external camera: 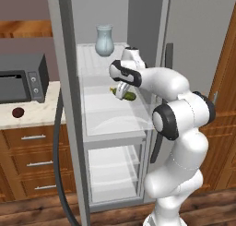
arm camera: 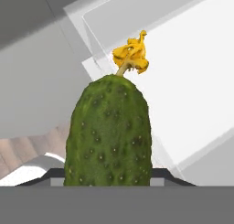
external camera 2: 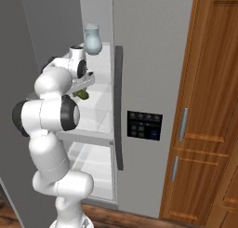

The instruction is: Place the cucumber and potato inside the fridge drawer. Close the drawer after placing the vegetables.

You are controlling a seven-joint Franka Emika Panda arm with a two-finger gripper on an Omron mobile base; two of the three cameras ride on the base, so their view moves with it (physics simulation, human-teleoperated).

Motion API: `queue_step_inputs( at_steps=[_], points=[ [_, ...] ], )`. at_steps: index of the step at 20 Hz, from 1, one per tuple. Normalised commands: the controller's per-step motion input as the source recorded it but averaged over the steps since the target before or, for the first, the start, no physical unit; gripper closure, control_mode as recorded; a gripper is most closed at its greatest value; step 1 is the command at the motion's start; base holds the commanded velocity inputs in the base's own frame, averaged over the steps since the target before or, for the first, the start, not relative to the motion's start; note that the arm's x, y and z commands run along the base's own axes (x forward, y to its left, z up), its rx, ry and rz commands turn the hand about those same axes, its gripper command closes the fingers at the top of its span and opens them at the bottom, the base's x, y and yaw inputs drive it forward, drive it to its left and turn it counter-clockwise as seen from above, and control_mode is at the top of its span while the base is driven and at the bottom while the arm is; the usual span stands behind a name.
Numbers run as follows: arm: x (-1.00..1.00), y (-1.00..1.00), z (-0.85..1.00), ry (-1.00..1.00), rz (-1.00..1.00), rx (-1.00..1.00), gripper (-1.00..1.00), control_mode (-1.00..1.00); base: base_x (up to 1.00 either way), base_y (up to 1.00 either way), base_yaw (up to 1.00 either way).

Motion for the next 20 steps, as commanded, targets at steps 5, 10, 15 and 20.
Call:
queue_step_inputs(
  at_steps=[5,10,15,20],
  points=[
    [0.01,0.00,-0.49,0.09,0.07,-0.01,1.00,-1.00,0.00,0.00,0.00],
    [-0.04,0.00,-0.46,0.08,0.10,-0.01,1.00,-1.00,0.00,0.00,0.00],
    [-0.33,0.00,-0.17,0.08,0.08,-0.01,1.00,-1.00,0.00,0.00,0.00],
    [-0.70,0.00,-0.01,0.03,0.05,0.00,1.00,-1.00,0.00,0.00,0.00]
  ],
)
